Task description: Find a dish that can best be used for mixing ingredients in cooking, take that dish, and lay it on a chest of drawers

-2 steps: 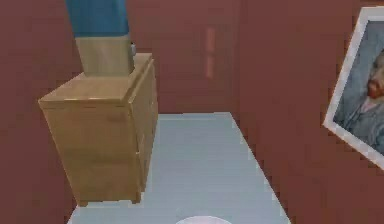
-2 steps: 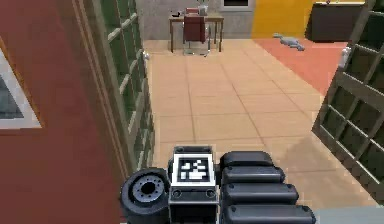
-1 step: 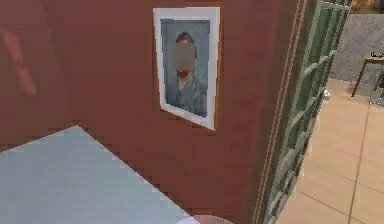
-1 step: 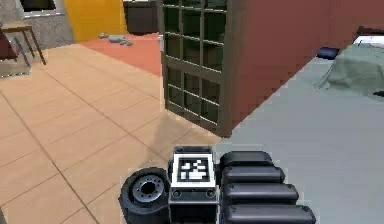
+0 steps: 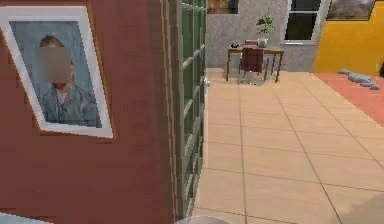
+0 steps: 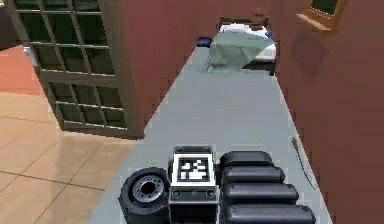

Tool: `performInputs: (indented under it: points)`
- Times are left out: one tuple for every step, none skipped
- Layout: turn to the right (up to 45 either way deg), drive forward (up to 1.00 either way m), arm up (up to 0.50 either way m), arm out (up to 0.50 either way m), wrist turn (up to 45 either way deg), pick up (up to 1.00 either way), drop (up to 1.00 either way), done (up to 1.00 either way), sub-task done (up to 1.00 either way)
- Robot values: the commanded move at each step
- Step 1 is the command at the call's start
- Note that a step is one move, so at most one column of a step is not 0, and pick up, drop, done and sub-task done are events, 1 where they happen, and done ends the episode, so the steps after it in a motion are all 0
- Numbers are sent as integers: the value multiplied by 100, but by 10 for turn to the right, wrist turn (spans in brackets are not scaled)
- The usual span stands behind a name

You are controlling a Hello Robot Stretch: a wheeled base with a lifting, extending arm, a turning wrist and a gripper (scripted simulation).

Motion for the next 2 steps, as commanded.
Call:
performInputs:
  points:
    - [0, 15, 0, 0, 0, 0, 0, 0, 0]
    - [-450, 0, 0, 0, 0, 0, 0, 0, 0]
